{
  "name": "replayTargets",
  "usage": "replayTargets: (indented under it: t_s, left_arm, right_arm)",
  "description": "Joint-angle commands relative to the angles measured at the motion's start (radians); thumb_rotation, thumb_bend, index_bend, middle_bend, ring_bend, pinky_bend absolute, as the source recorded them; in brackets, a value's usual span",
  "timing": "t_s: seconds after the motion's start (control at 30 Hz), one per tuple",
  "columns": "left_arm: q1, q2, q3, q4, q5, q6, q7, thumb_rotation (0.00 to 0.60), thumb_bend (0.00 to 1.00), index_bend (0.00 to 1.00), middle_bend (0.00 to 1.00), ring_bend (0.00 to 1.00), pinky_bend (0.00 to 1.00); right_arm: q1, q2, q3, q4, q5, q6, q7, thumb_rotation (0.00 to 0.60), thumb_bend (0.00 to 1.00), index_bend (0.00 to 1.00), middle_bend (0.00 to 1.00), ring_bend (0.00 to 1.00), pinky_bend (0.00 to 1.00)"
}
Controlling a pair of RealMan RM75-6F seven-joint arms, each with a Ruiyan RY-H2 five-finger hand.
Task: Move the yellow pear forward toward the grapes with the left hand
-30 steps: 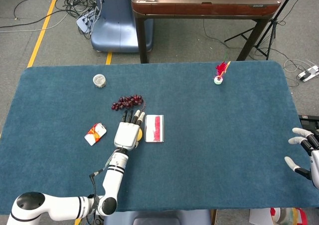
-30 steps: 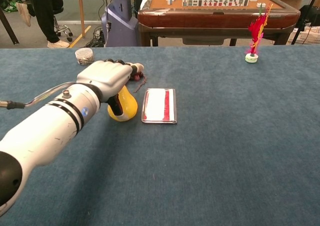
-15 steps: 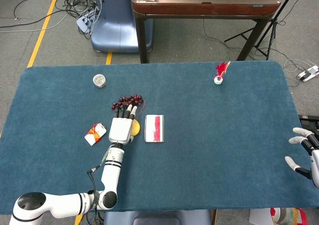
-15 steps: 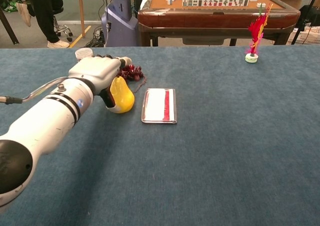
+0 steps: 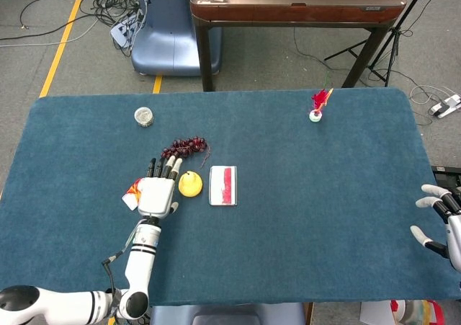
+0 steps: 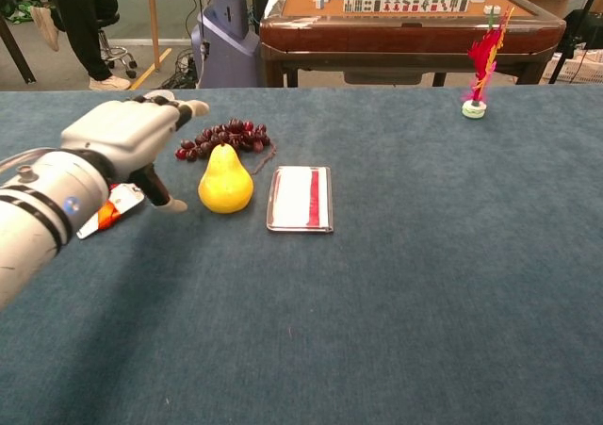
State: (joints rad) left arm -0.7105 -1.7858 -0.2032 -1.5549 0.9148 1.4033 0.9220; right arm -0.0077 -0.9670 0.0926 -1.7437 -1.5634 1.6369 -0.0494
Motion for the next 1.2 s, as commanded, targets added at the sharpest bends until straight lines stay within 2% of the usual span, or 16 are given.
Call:
replayTargets:
  t_s: [0.03, 0.23, 0.33, 0.4, 0.5, 0.63, 0.7, 0.83, 0.97, 1.2]
  left_arm:
    - [0.061, 0.092, 0.053, -0.082, 0.025, 0.044, 0.005, 0.600, 0.00, 0.00, 0.00, 0.00, 0.00]
    - [0.149, 0.226, 0.119, -0.145, 0.112, 0.110, -0.064, 0.600, 0.00, 0.00, 0.00, 0.00, 0.03]
    - [0.208, 0.284, 0.162, -0.126, 0.212, 0.163, -0.175, 0.600, 0.00, 0.00, 0.00, 0.00, 0.22]
    - [0.246, 0.329, 0.190, -0.119, 0.256, 0.179, -0.242, 0.600, 0.00, 0.00, 0.00, 0.05, 0.36]
    - [0.290, 0.405, 0.229, -0.127, 0.304, 0.182, -0.316, 0.600, 0.01, 0.05, 0.08, 0.16, 0.46]
    - [0.342, 0.503, 0.282, -0.158, 0.362, 0.183, -0.381, 0.600, 0.05, 0.14, 0.21, 0.26, 0.51]
    - [0.360, 0.546, 0.309, -0.183, 0.399, 0.179, -0.412, 0.600, 0.08, 0.24, 0.31, 0.33, 0.53]
    - [0.406, 0.623, 0.355, -0.217, 0.459, 0.179, -0.481, 0.600, 0.12, 0.38, 0.41, 0.41, 0.55]
    - [0.453, 0.648, 0.358, -0.232, 0.461, 0.195, -0.518, 0.600, 0.17, 0.43, 0.45, 0.44, 0.58]
    - [0.499, 0.655, 0.329, -0.197, 0.466, 0.210, -0.538, 0.600, 0.20, 0.46, 0.49, 0.46, 0.60]
  right_arm:
    - [0.002, -0.005, 0.000, 0.004, 0.005, -0.004, -0.010, 0.600, 0.10, 0.46, 0.31, 0.22, 0.33]
    - [0.012, -0.019, -0.003, 0.011, 0.014, -0.030, -0.034, 0.600, 0.10, 0.46, 0.31, 0.22, 0.33]
    - [0.016, -0.030, -0.006, 0.015, 0.018, -0.041, -0.053, 0.600, 0.10, 0.46, 0.31, 0.22, 0.33]
    - [0.020, -0.039, -0.008, 0.020, 0.020, -0.052, -0.071, 0.600, 0.10, 0.46, 0.31, 0.22, 0.33]
    - [0.028, -0.053, -0.012, 0.024, 0.024, -0.070, -0.094, 0.600, 0.10, 0.46, 0.31, 0.22, 0.33]
    - [0.035, -0.067, -0.017, 0.030, 0.033, -0.090, -0.119, 0.600, 0.10, 0.46, 0.31, 0.22, 0.33]
    - [0.037, -0.070, -0.018, 0.031, 0.039, -0.097, -0.129, 0.600, 0.10, 0.46, 0.31, 0.22, 0.33]
    - [0.041, -0.074, -0.020, 0.027, 0.052, -0.112, -0.152, 0.600, 0.10, 0.46, 0.31, 0.22, 0.33]
    - [0.043, -0.074, -0.022, 0.021, 0.064, -0.123, -0.171, 0.600, 0.10, 0.46, 0.31, 0.22, 0.33]
    - [0.046, -0.070, -0.024, 0.013, 0.079, -0.137, -0.182, 0.600, 0.10, 0.46, 0.31, 0.22, 0.33]
